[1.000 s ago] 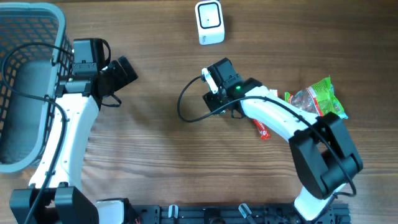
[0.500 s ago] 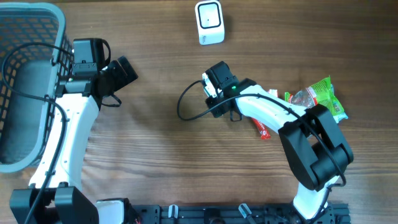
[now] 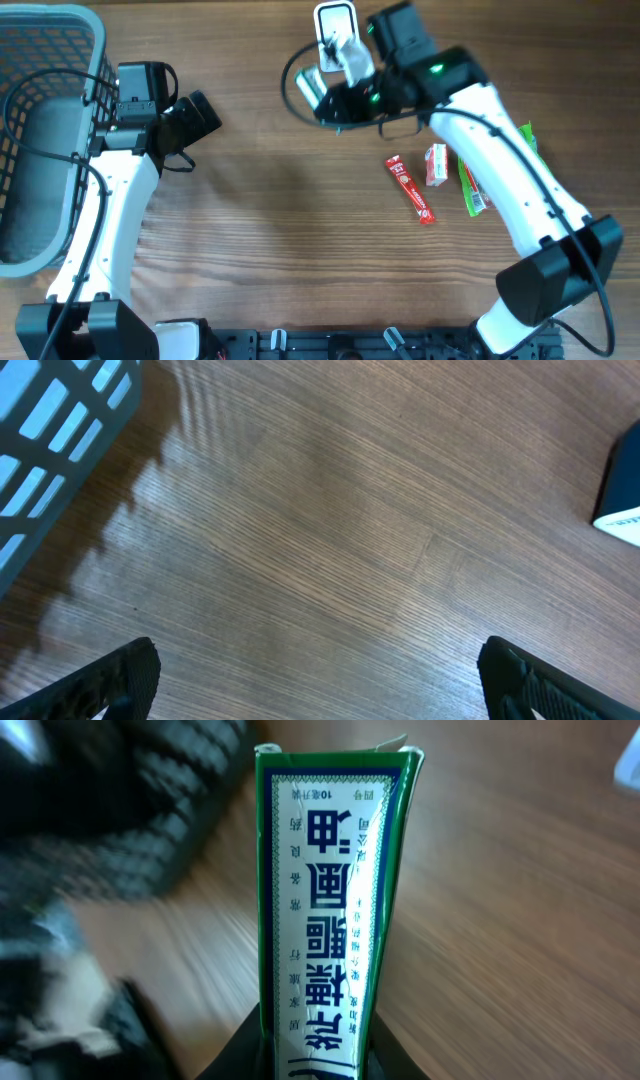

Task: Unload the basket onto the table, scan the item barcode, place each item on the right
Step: 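Present the gum pack to the white scanner with right gripper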

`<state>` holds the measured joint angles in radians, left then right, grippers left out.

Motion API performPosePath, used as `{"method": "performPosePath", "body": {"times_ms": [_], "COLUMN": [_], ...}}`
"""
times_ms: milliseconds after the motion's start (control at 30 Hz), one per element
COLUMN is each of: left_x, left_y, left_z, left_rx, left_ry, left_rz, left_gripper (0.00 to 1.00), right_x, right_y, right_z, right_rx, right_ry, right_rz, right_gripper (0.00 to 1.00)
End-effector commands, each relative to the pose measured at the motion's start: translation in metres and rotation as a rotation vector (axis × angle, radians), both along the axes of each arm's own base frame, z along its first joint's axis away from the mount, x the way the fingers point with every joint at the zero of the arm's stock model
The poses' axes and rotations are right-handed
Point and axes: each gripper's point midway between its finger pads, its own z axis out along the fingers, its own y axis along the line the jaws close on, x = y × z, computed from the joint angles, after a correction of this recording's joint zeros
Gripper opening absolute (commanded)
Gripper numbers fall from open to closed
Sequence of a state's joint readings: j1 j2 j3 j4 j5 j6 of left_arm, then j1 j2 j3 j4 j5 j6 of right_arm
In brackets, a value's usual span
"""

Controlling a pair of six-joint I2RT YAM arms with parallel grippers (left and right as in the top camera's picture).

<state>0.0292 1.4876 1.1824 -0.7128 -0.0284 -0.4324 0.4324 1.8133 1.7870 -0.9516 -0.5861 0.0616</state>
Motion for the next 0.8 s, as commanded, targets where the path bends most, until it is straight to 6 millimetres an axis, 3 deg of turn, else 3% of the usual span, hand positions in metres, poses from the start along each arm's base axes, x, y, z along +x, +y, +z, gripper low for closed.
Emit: {"method": "performPosePath", "body": {"times_ms": [0,67,200,267,400,533,767], "left_x": [0.003,0.003,0.003,0.003,0.003,0.003,0.003], "left_y": [0.003,0.003,0.003,0.003,0.003,0.003,0.003], "left_z": [0.007,0.007,0.007,0.007,0.007,0.007,0.007], "left_rx": [0.005,0.005,0.005,0.005,0.005,0.005,0.005], "left_ry": [-0.020,-0.020,-0.020,-0.020,-0.020,-0.020,-0.020], "left_rz": [0.009,0.009,0.009,0.009,0.009,0.009,0.009], "left_gripper": [1.00,1.00,1.00,1.00,1.00,1.00,1.00], "right_x": [0.017,0.045,0.103,0.131,0.176,0.187,0.191], "right_y": [-0.003,-0.005,0.005,0.002,-0.024,-0.041,-0.029], "right_z": [0.070,0.088,0.057,0.022,-0.074,-0.126,-0.163], "right_rx": [0.283,0.498,0.689,0.726,0.756,0.766,0.759], "right_ry": [0.020,0.071,0.180,0.248,0.397,0.453,0.469], "right_rz": [-0.028,0.013,0.061,0.026,-0.104,-0.141,-0.179], "right_gripper": [0.04,0.04,0.04,0.04,0.04,0.04,0.04]}}
